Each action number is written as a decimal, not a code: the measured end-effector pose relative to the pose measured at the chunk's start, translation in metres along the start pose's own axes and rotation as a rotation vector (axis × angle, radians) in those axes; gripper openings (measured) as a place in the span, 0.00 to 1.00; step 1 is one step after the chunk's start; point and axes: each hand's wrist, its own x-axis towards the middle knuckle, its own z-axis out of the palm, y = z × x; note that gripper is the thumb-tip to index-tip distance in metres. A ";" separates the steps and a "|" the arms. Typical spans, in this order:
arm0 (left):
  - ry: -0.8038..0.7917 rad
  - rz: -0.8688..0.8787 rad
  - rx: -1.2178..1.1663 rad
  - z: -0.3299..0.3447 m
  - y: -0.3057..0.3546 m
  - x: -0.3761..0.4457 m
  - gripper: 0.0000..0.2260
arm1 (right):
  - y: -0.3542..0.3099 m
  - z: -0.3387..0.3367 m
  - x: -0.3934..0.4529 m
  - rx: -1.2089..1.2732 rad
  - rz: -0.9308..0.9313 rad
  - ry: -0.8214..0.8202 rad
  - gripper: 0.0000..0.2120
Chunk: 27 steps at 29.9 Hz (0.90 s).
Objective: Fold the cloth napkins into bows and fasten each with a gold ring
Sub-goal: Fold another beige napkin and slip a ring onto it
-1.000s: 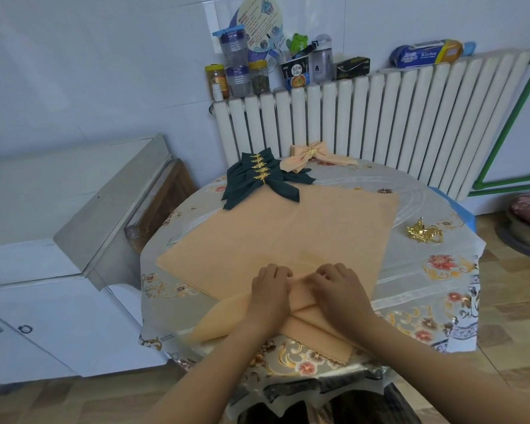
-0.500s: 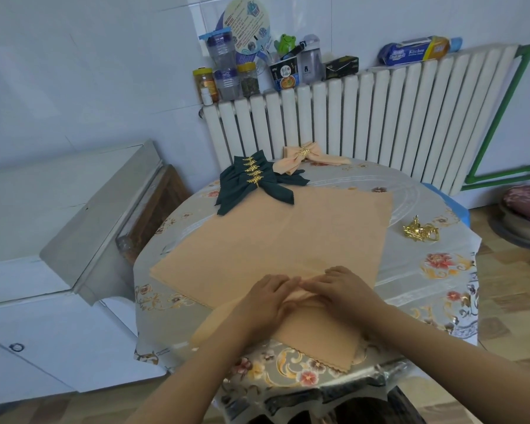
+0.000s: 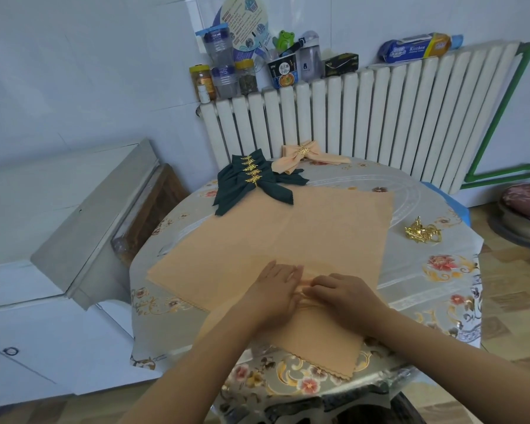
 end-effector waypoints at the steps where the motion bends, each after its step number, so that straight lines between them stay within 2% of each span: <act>1: 0.015 0.015 -0.074 0.003 0.003 0.001 0.26 | 0.000 -0.001 0.000 0.014 -0.003 0.005 0.12; 6: 0.266 0.042 -0.332 0.027 0.002 -0.012 0.22 | 0.001 0.001 -0.003 0.015 -0.048 -0.013 0.15; 11: 0.426 0.029 -0.465 0.030 0.008 -0.011 0.18 | -0.001 0.007 -0.003 0.002 -0.034 0.060 0.13; 13: 0.467 0.045 -0.439 0.030 0.008 -0.011 0.17 | -0.003 0.010 -0.002 0.023 -0.007 0.100 0.14; 20: 0.400 0.133 -0.136 0.031 0.005 -0.013 0.24 | -0.003 0.012 0.001 0.040 0.055 0.138 0.12; 24: 0.405 0.132 -0.088 0.033 0.001 -0.010 0.19 | -0.002 0.008 -0.004 0.044 0.043 0.079 0.17; 27: 0.413 0.121 -0.098 0.031 0.003 -0.009 0.18 | -0.003 0.005 -0.001 0.043 0.062 0.077 0.21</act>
